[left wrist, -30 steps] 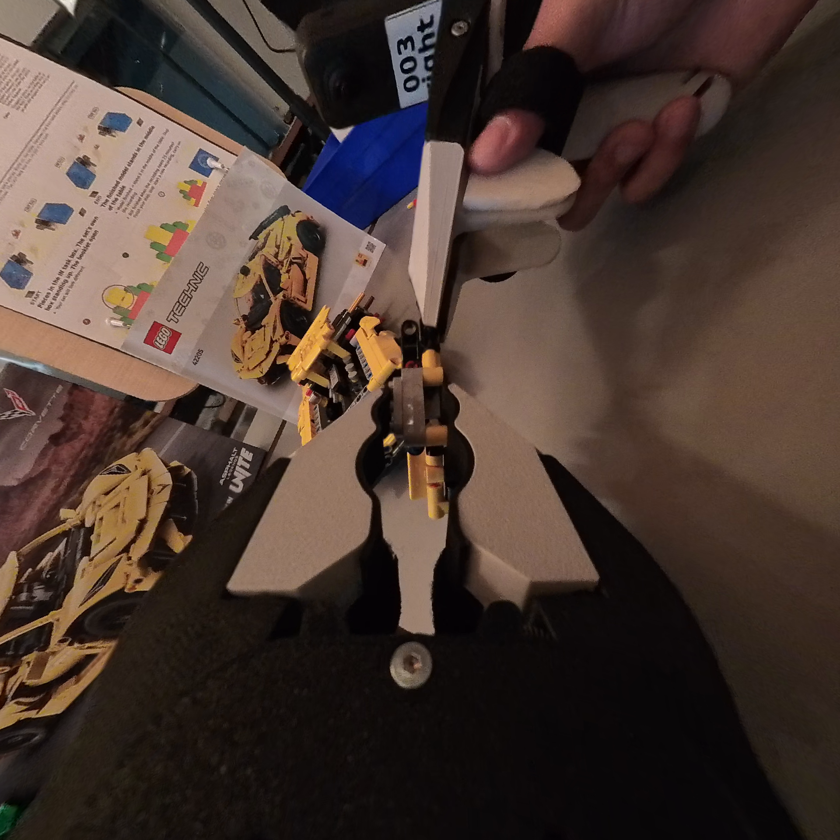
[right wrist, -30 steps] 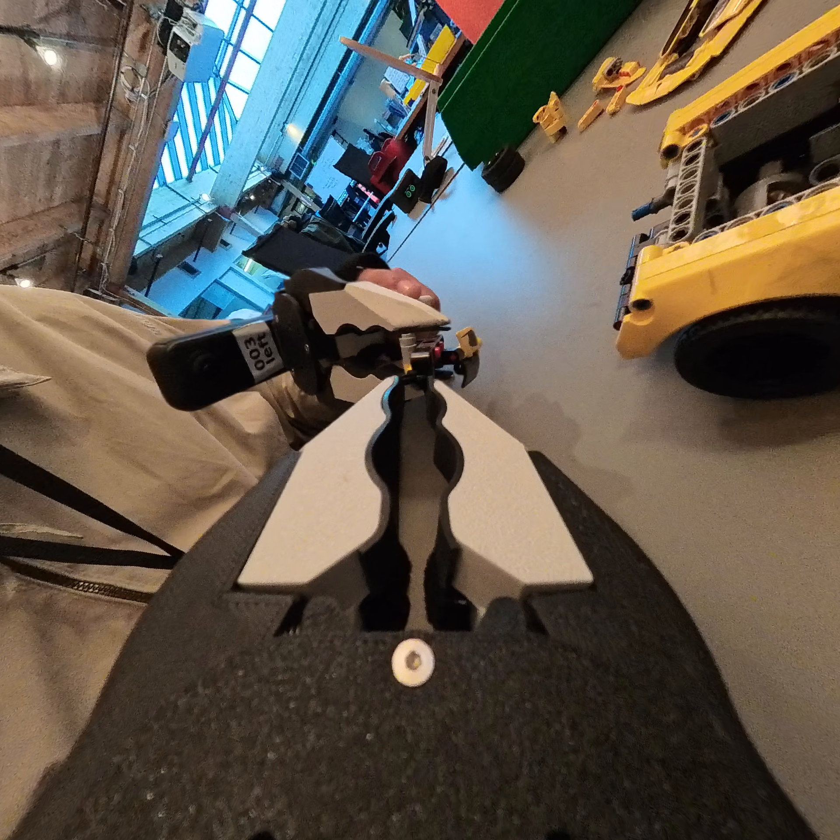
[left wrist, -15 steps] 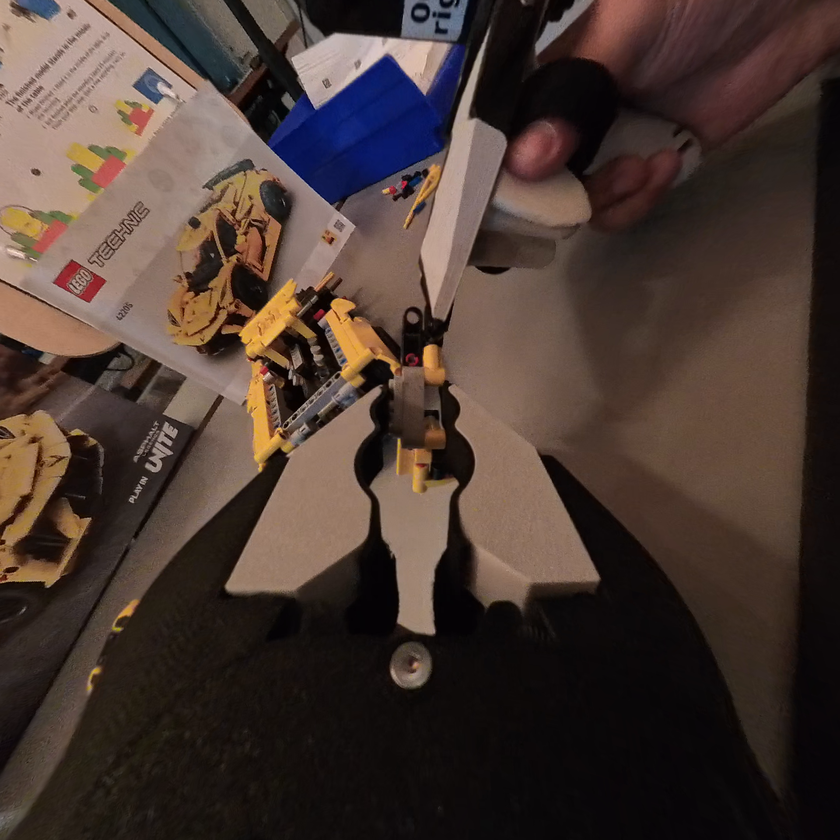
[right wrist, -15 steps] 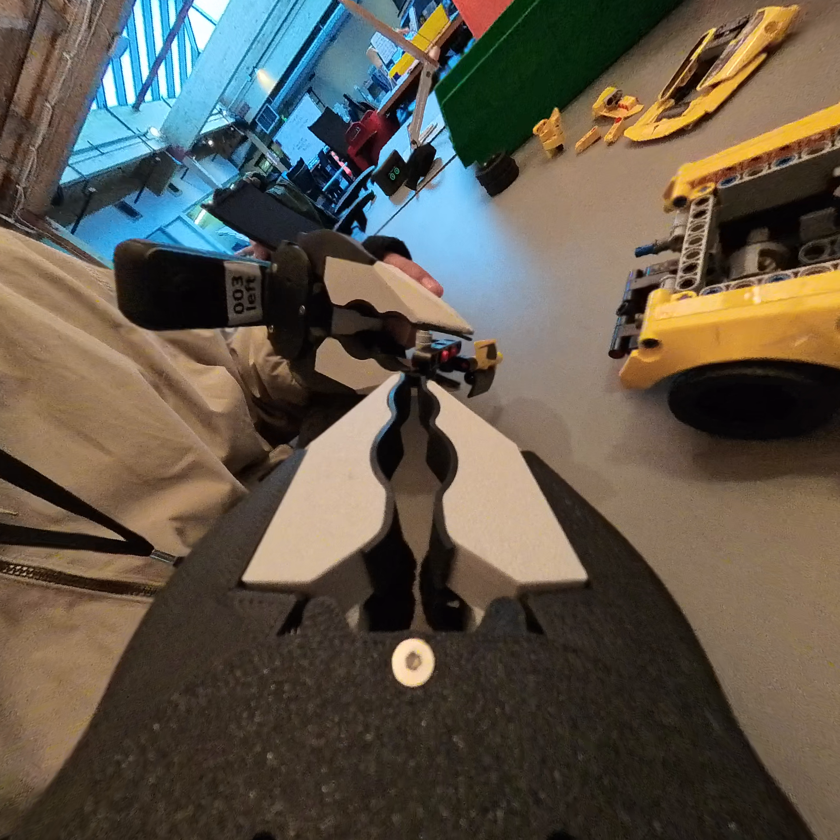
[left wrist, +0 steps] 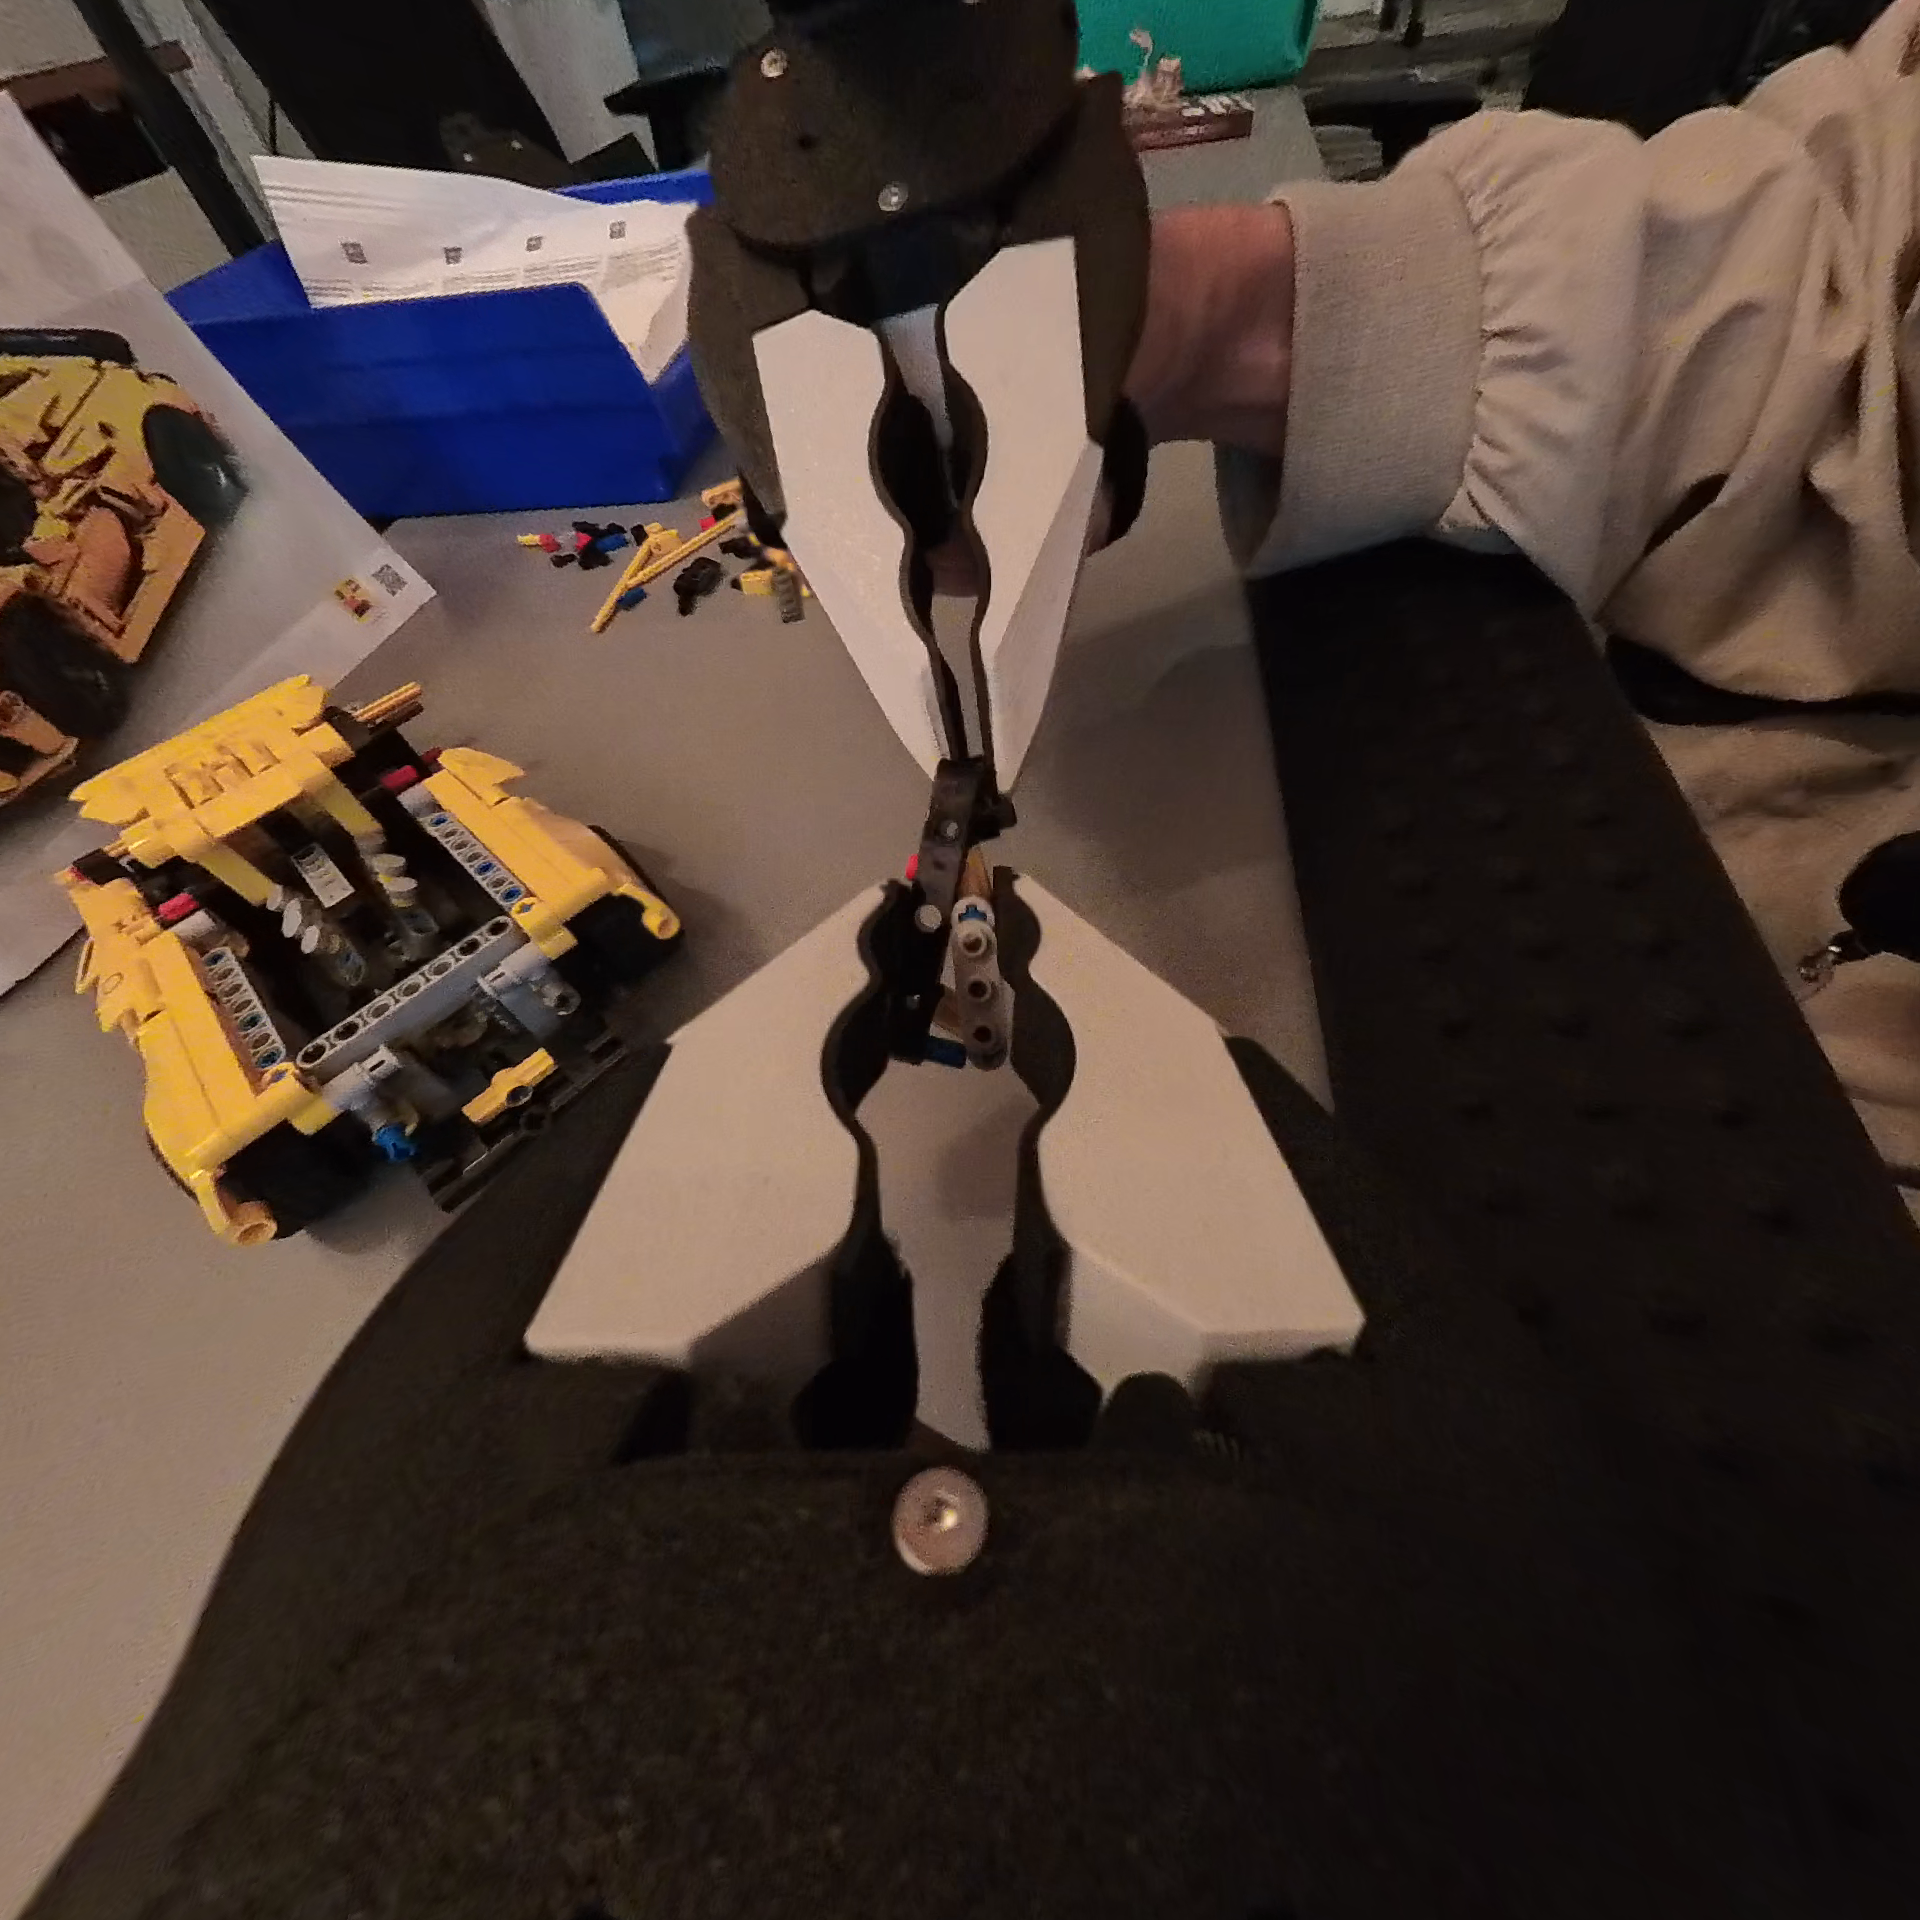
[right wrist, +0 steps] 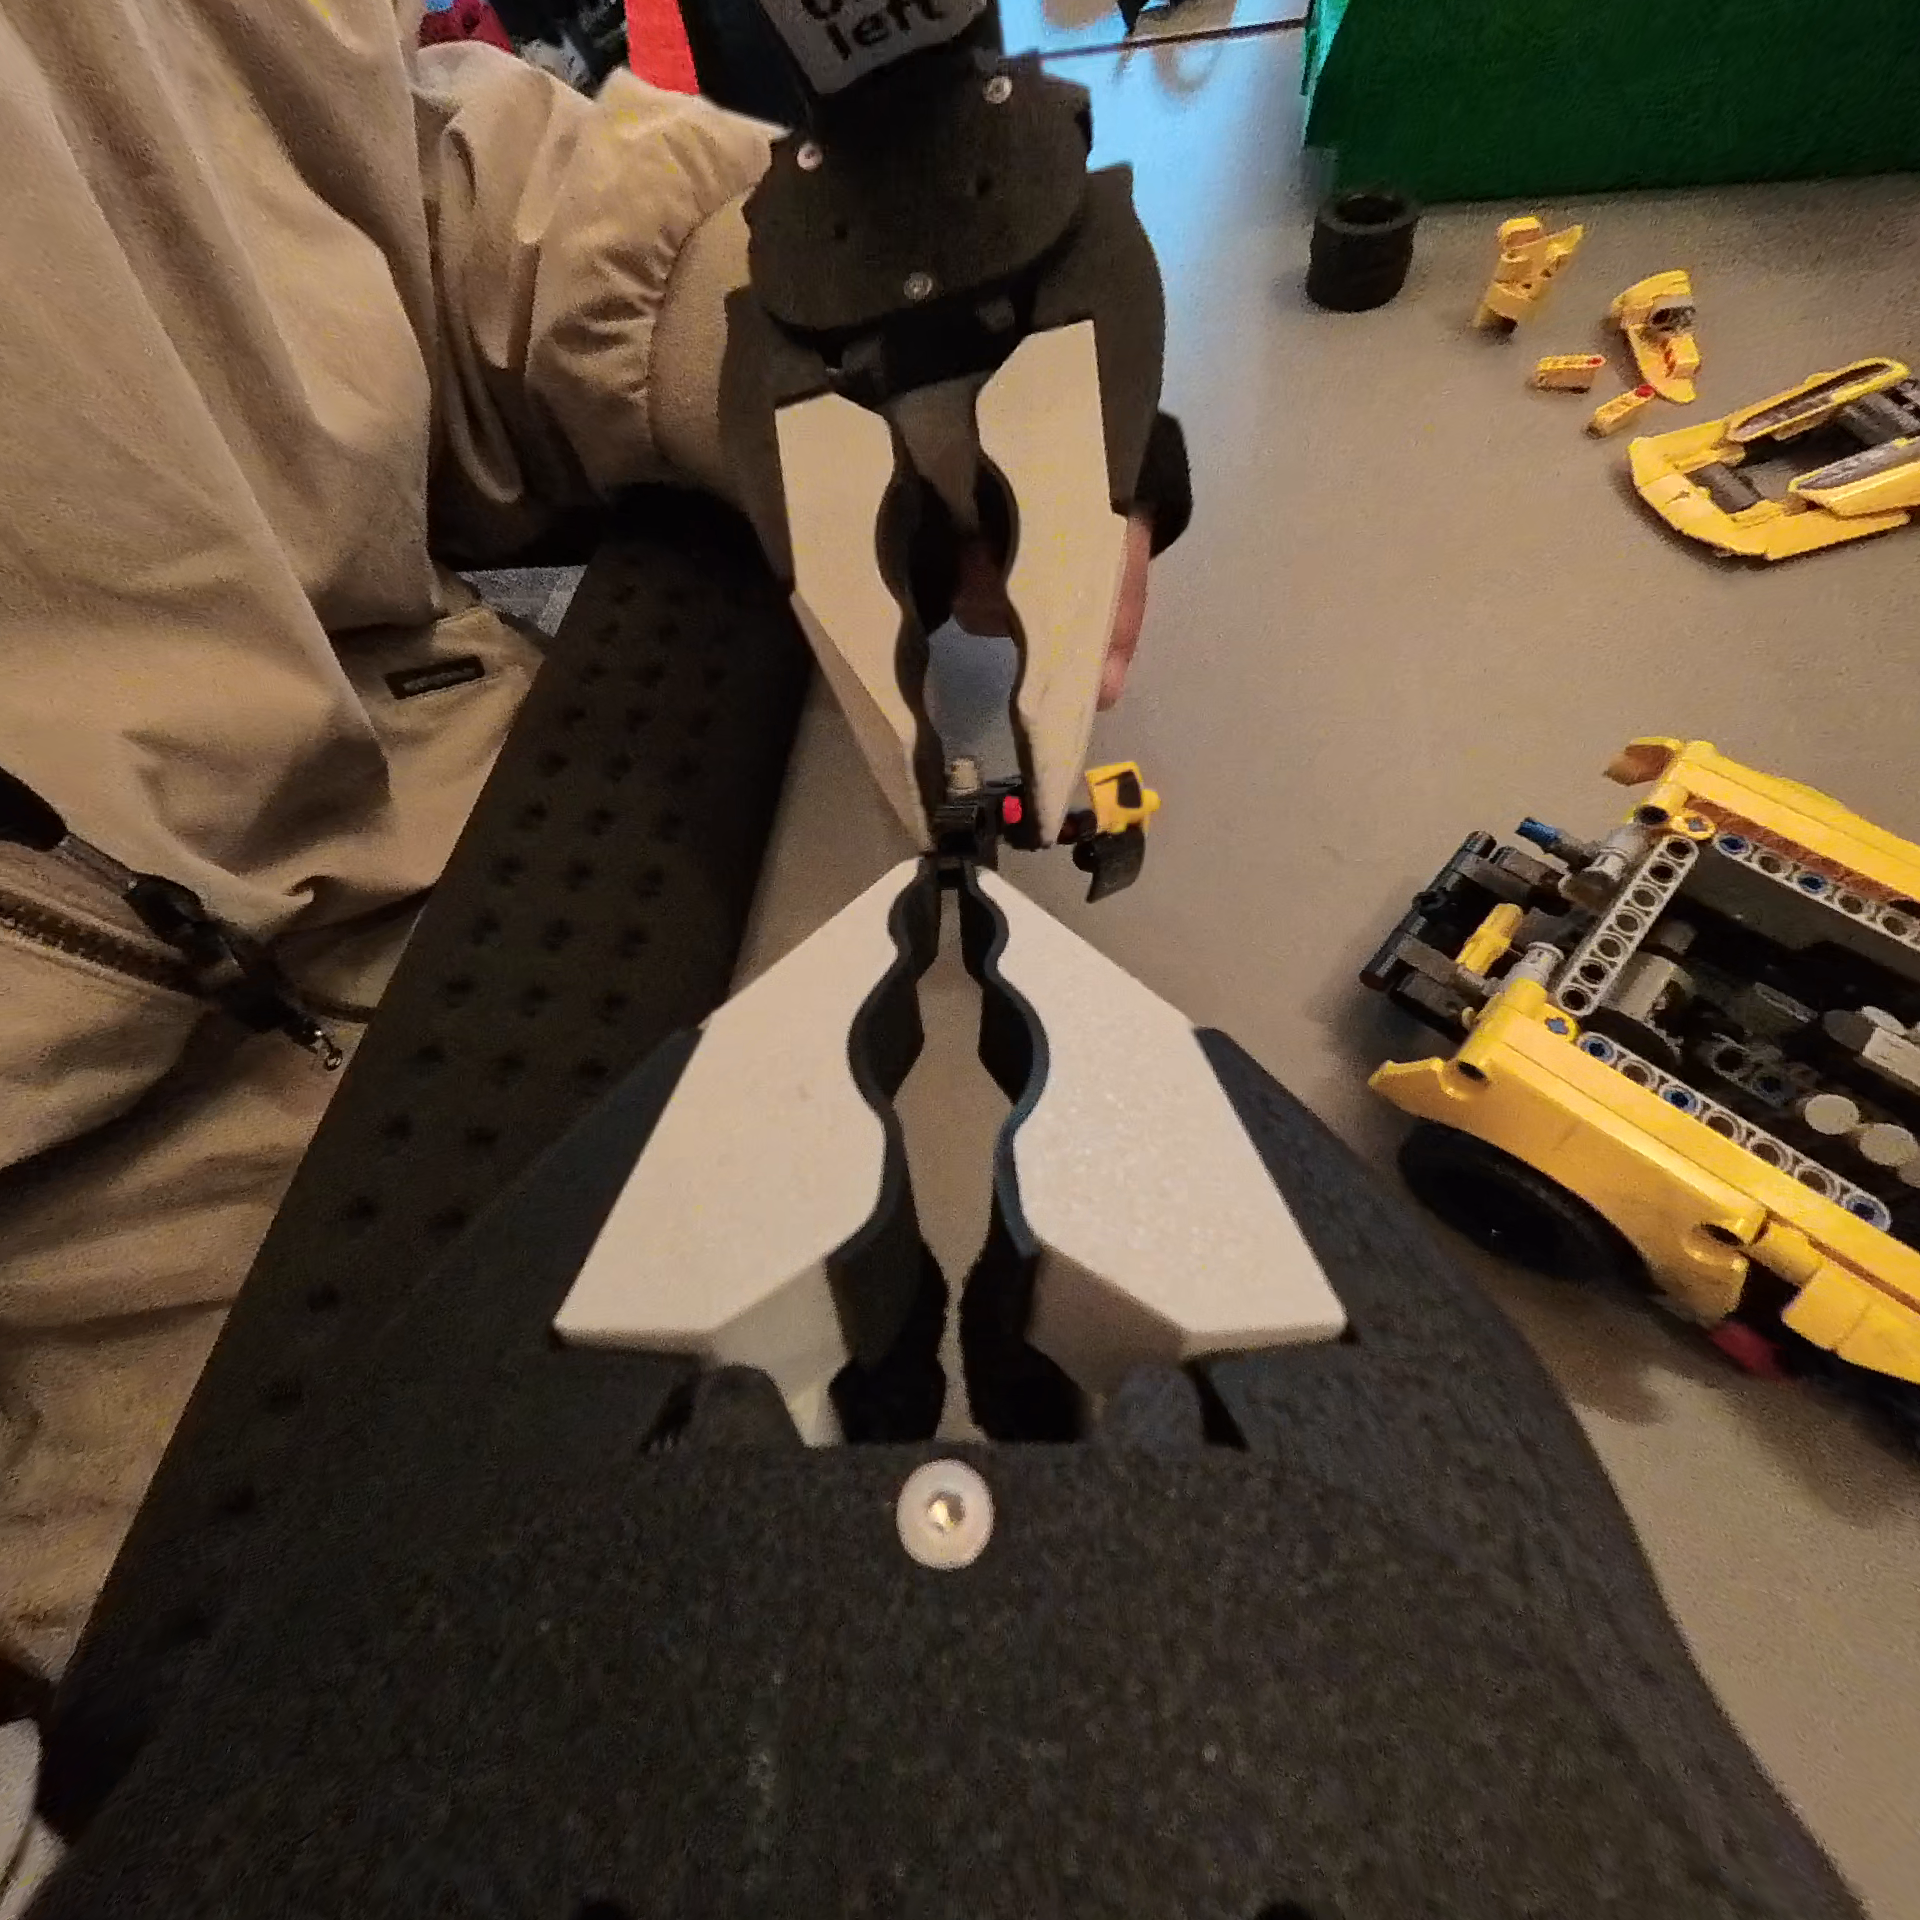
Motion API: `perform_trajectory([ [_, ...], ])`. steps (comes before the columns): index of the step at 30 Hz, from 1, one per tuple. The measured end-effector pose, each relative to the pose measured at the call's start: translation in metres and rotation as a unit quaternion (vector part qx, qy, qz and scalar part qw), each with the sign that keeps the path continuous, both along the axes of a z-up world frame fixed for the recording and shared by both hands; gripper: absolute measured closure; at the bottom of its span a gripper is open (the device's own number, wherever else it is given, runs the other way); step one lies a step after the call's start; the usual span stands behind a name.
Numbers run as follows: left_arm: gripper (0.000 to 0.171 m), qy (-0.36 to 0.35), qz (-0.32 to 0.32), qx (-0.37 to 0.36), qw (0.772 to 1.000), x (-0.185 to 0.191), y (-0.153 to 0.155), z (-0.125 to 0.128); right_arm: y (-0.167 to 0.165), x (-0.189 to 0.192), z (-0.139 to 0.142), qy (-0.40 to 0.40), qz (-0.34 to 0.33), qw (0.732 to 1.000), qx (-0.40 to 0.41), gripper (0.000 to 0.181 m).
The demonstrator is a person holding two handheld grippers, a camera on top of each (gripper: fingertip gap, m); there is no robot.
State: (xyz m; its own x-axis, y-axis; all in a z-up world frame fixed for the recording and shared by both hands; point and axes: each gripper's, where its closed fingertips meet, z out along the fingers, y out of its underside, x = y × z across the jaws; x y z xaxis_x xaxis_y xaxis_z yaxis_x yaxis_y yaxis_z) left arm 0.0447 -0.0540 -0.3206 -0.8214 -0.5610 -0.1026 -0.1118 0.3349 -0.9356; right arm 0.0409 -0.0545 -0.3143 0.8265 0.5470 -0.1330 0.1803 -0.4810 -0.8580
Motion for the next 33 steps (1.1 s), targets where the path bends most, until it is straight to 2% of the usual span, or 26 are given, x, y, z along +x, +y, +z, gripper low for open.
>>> perform_trajectory([
  [4, 0.156, -0.028, 0.026, 0.053, 0.998, 0.008, -0.001, -0.014, 0.002, 0.006, -0.010, 0.017, -0.018, 1.000, -0.007, 0.179],
  [6, 0.154, -0.053, 0.023, 0.086, 0.995, 0.007, -0.006, -0.020, 0.001, -0.001, -0.012, 0.032, -0.006, 0.999, -0.004, 0.179],
  [8, 0.154, -0.039, 0.010, 0.115, 0.993, 0.004, -0.008, -0.030, -0.001, -0.004, -0.023, 0.017, 0.001, 1.000, -0.022, 0.179],
  [12, 0.157, 0.010, 0.022, 0.050, 0.998, 0.007, -0.003, -0.023, 0.003, -0.003, -0.017, -0.012, -0.006, 1.000, 0.005, 0.179],
  [16, 0.158, 0.031, 0.022, 0.046, 0.998, 0.006, 0.002, -0.029, 0.005, -0.006, -0.026, -0.073, 0.004, 0.997, -0.022, 0.179],
  [23, 0.159, 0.082, 0.030, -0.045, 0.995, 0.007, 0.002, -0.018, 0.005, -0.007, -0.018, -0.080, 0.000, 0.997, -0.002, 0.179],
  [25, 0.159, 0.090, 0.038, -0.047, 0.994, 0.009, 0.001, -0.021, 0.003, -0.005, -0.021, -0.099, -0.006, 0.995, -0.005, 0.179],
  [26, 0.159, 0.092, 0.039, -0.052, 0.994, 0.009, 0.000, -0.019, 0.003, -0.005, -0.019, -0.093, -0.007, 0.996, -0.002, 0.179],
  [28, 0.159, 0.123, 0.031, -0.108, 0.986, 0.009, -0.003, -0.011, 0.001, -0.004, -0.010, -0.061, -0.011, 0.998, 0.014, 0.179],
  [31, 0.157, 0.103, 0.012, -0.101, 0.989, 0.004, -0.012, -0.010, -0.006, -0.004, -0.007, -0.005, 0.011, 1.000, 0.012, 0.179],
  [33, 0.156, 0.087, -0.009, -0.124, 0.988, 0.001, -0.014, 0.002, -0.007, -0.006, 0.005, 0.116, 0.011, 0.993, 0.019, 0.179],
])
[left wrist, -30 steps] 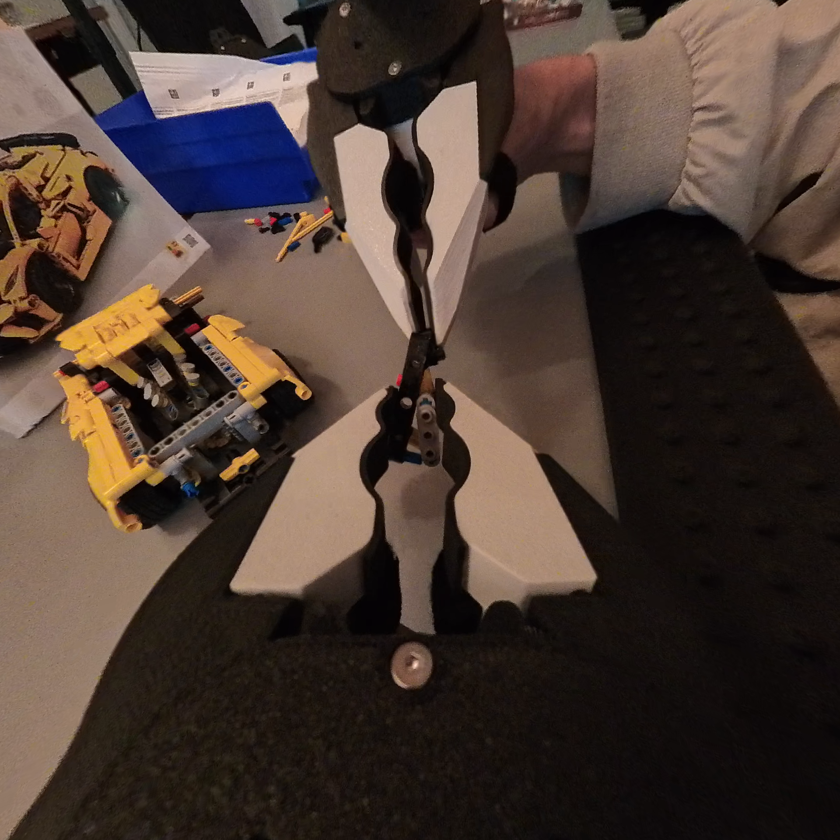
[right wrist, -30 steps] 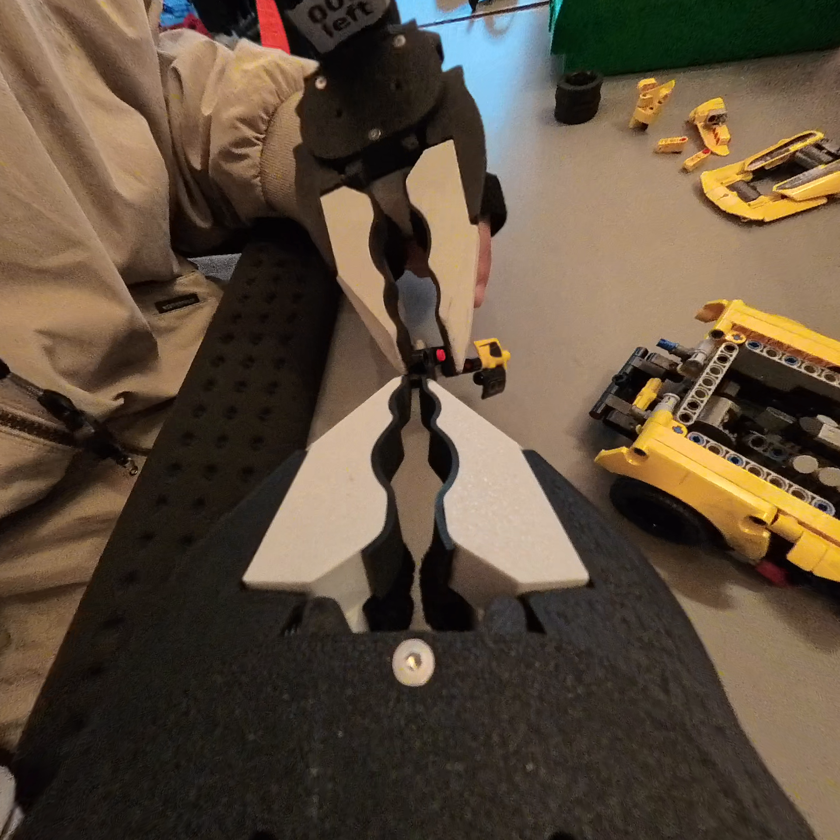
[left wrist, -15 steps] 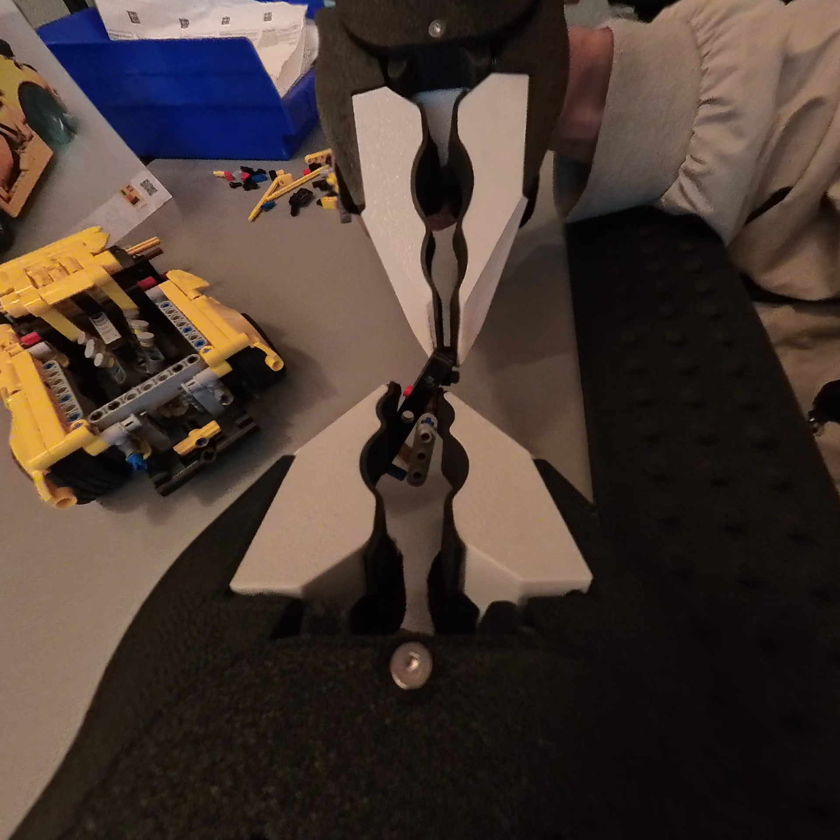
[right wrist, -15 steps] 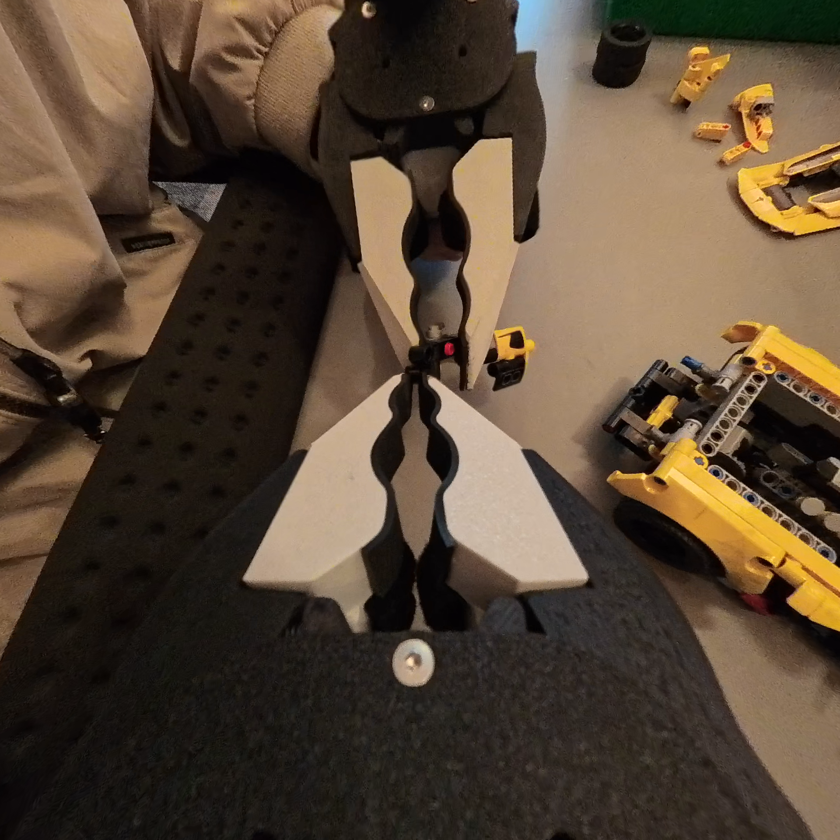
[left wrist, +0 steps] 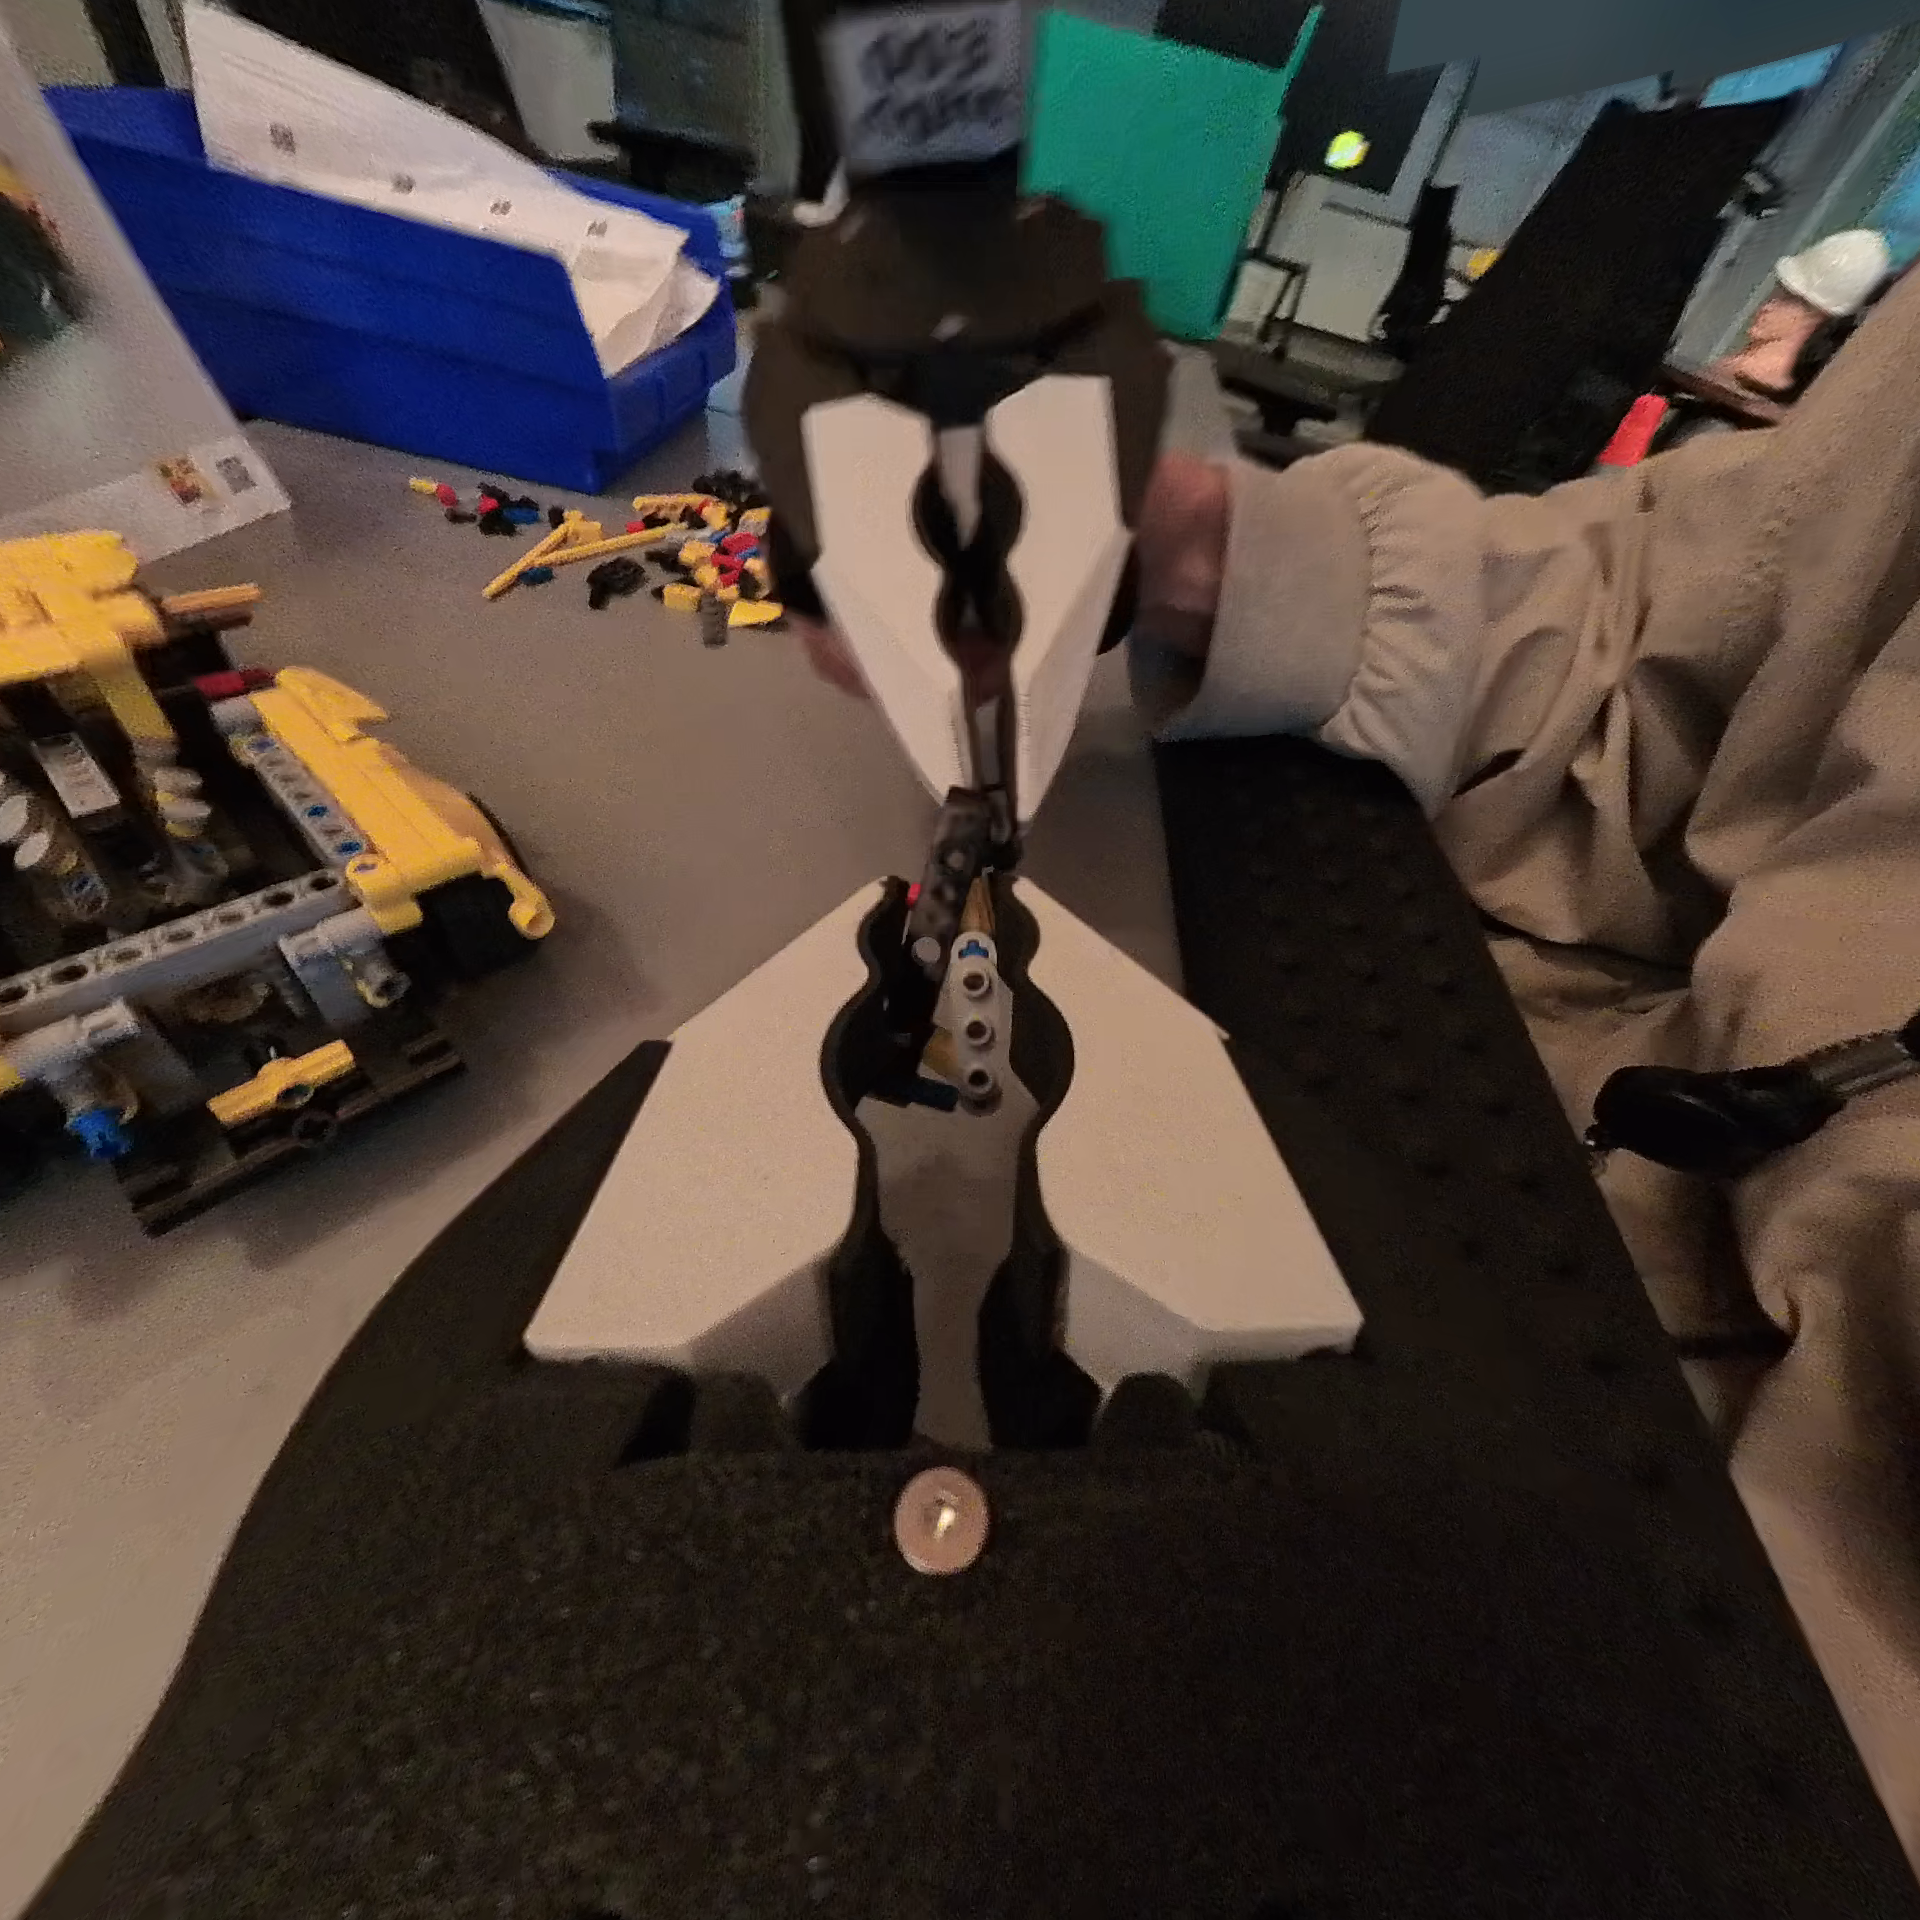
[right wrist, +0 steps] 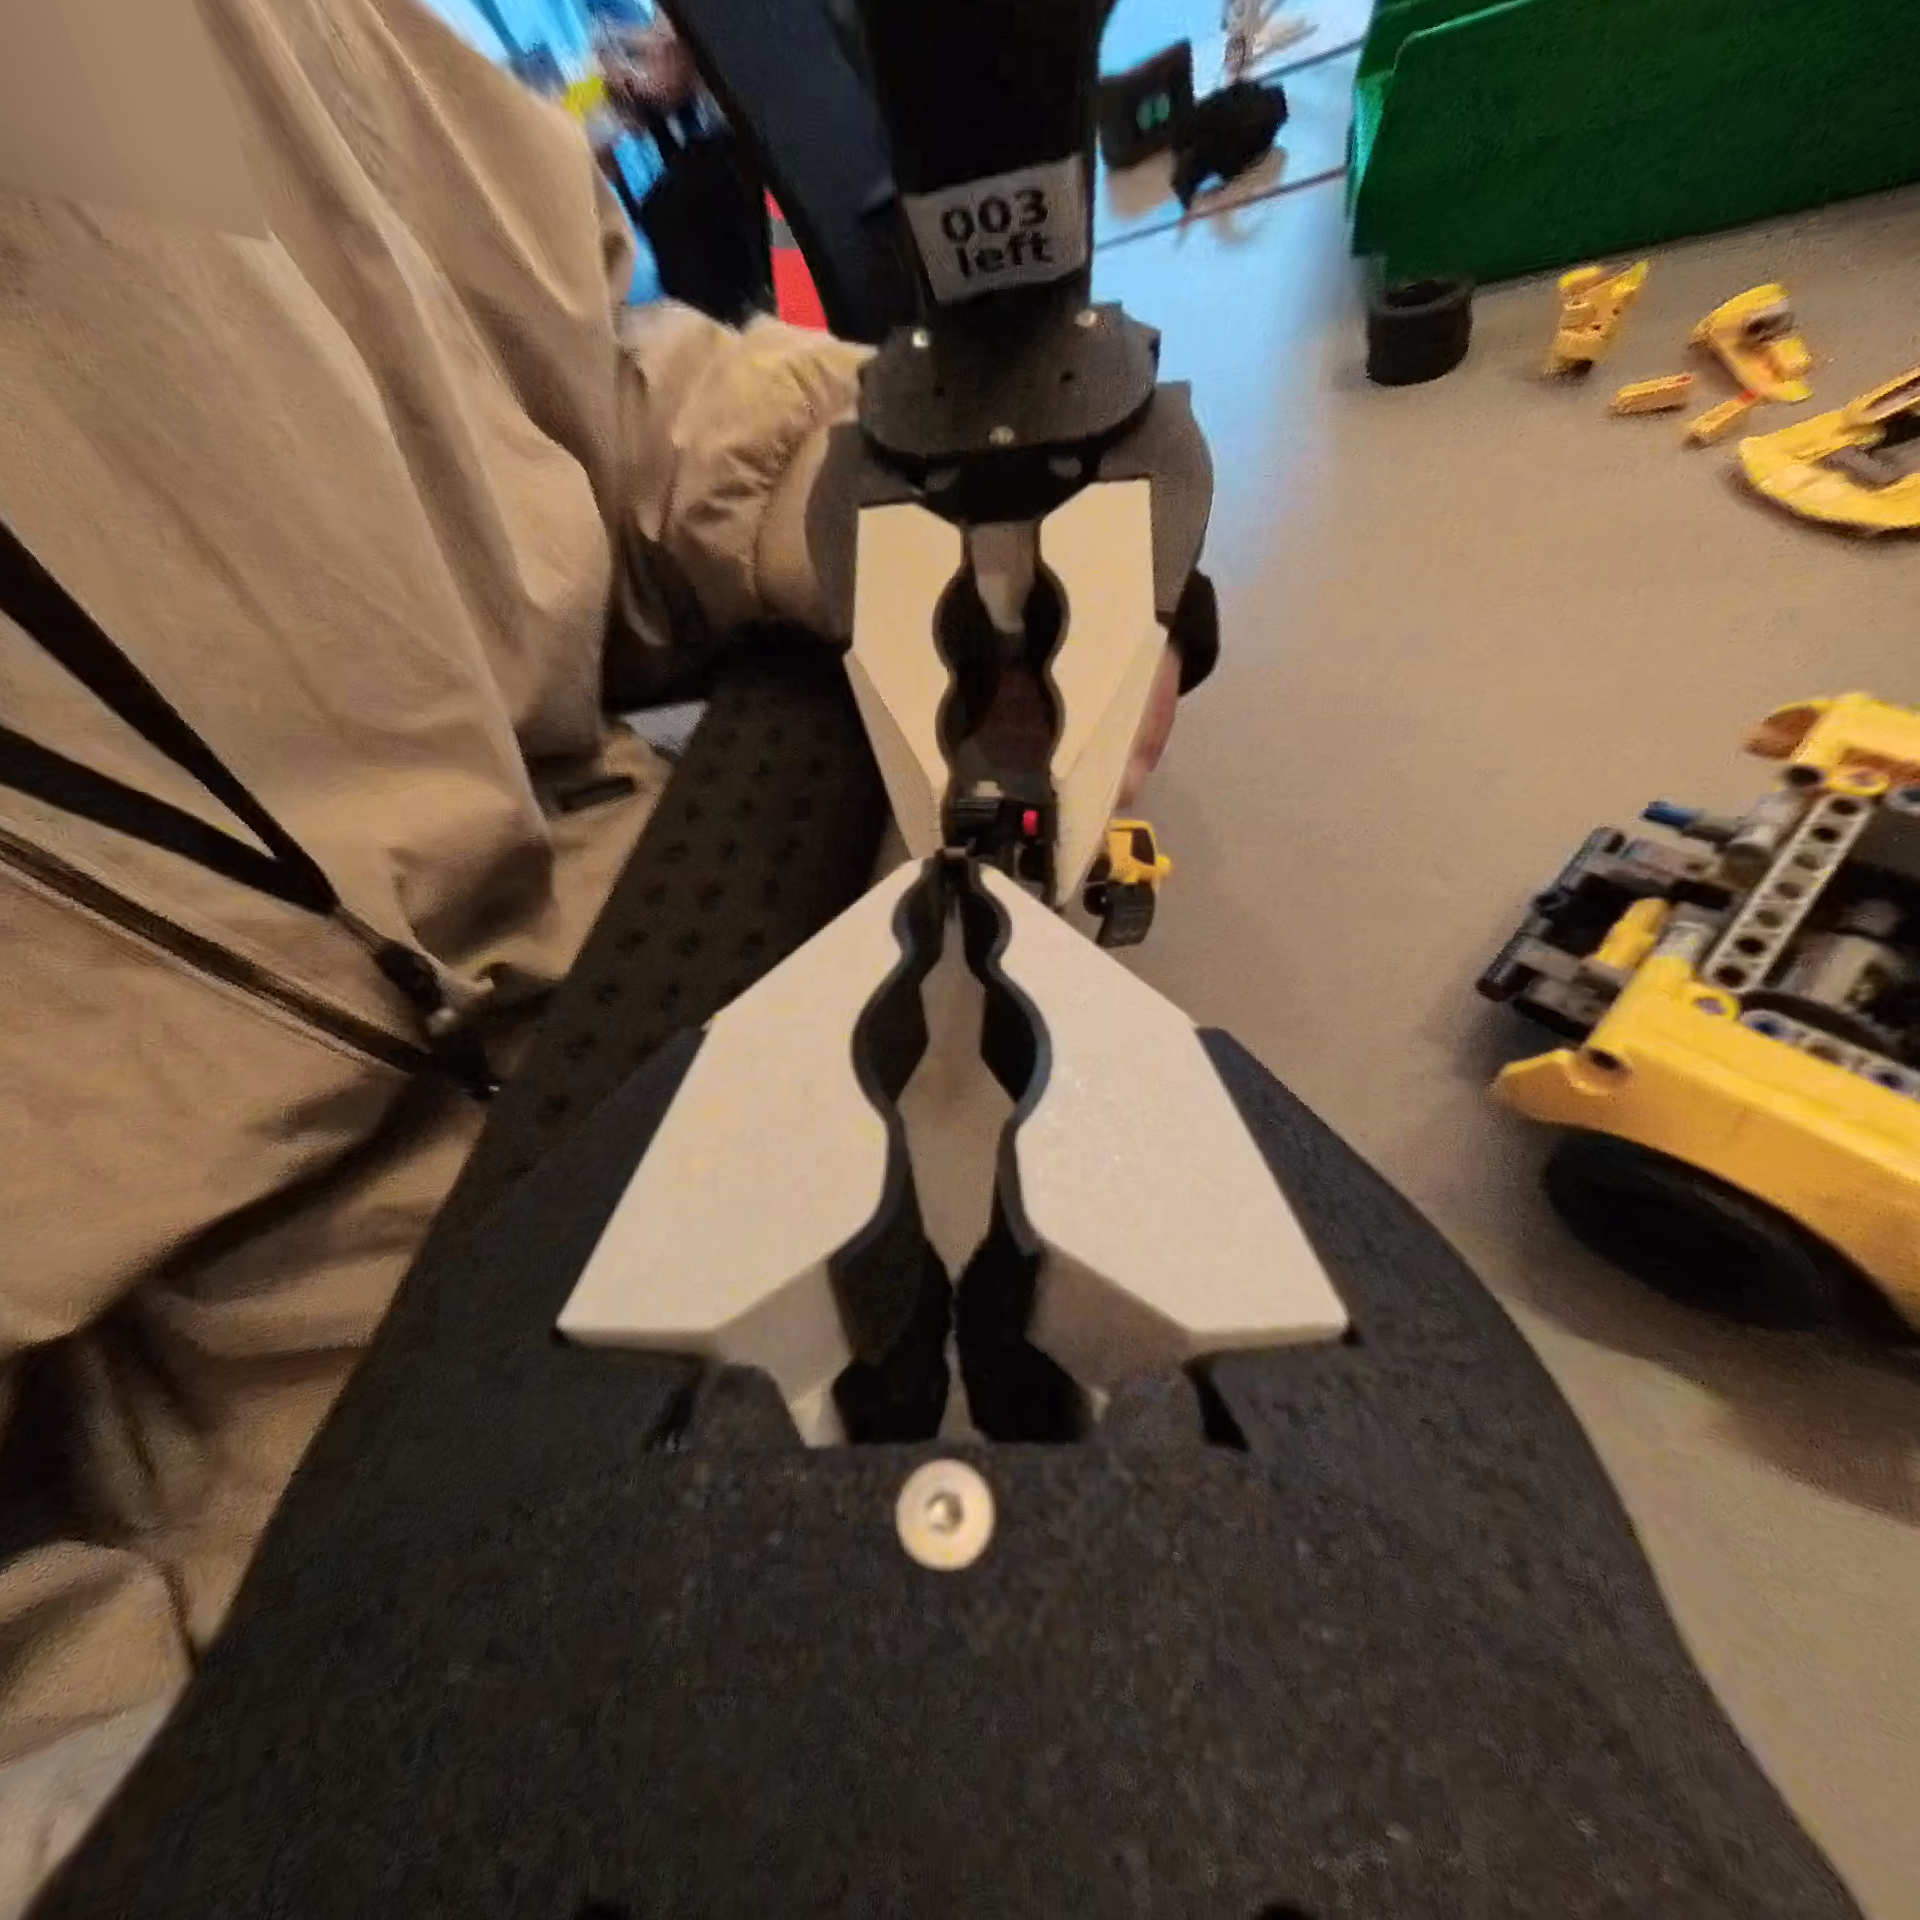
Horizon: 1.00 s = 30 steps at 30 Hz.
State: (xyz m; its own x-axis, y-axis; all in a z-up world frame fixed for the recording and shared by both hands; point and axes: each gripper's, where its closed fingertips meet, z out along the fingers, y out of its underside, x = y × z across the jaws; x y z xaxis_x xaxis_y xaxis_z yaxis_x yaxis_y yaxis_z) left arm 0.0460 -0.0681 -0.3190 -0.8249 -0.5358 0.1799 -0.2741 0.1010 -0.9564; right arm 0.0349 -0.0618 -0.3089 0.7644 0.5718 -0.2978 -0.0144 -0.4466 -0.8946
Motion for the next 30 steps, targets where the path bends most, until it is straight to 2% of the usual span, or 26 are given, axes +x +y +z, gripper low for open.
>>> perform_trajectory([
  [4, 0.149, -0.041, 0.005, 0.035, 0.999, -0.003, -0.005, 0.003, -0.005, 0.001, 0.006, 0.083, 0.012, 0.996, 0.010, 0.180],
  [8, 0.154, -0.031, 0.034, 0.071, 0.996, 0.004, 0.007, -0.009, 0.004, 0.004, -0.006, 0.059, -0.013, 0.998, -0.006, 0.180],
  [10, 0.154, -0.032, 0.058, 0.092, 0.994, 0.008, 0.012, -0.012, 0.008, 0.005, -0.009, 0.014, -0.025, 1.000, 0.000, 0.179],
  [14, 0.155, 0.020, 0.057, 0.039, 0.997, 0.007, 0.015, -0.010, 0.010, 0.003, -0.009, -0.039, -0.032, 0.999, 0.019, 0.179],
  [21, 0.156, 0.076, 0.031, -0.043, 0.996, 0.005, 0.009, 0.001, 0.006, 0.000, 0.001, -0.026, -0.018, 0.999, 0.041, 0.179],
  [23, 0.156, 0.064, 0.038, -0.047, 0.996, 0.007, 0.009, 0.007, 0.006, 0.002, 0.007, -0.009, -0.021, 0.998, 0.053, 0.179],
  [24, 0.156, 0.069, 0.056, -0.044, 0.995, 0.012, 0.013, 0.004, 0.002, -0.007, 0.010, 0.017, 0.012, 0.998, 0.056, 0.180],
  [25, 0.157, 0.067, 0.165, -0.030, 0.984, 0.037, 0.046, -0.002, -0.007, -0.034, 0.022, 0.081, 0.084, 0.992, 0.058, 0.179],
  [26, 0.157, 0.080, 0.219, -0.061, 0.970, 0.052, 0.078, 0.003, -0.009, -0.061, 0.018, 0.086, 0.130, 0.987, 0.051, 0.179],
  [27, 0.157, 0.070, 0.225, -0.113, 0.965, 0.055, 0.094, 0.019, -0.002, -0.071, -0.007, 0.031, 0.134, 0.990, 0.012, 0.179],
  [28, 0.157, 0.034, 0.213, -0.096, 0.972, 0.049, 0.091, 0.028, 0.006, -0.059, -0.018, 0.001, 0.105, 0.995, -0.002, 0.179],
  [29, 0.156, 0.005, 0.205, -0.057, 0.977, 0.043, 0.082, 0.027, 0.008, -0.041, 0.001, 0.047, 0.076, 0.996, 0.021, 0.181],
  [30, 0.156, 0.009, 0.189, -0.060, 0.980, 0.038, 0.073, 0.025, 0.009, -0.019, 0.017, 0.064, 0.037, 0.996, 0.053, 0.180],
])
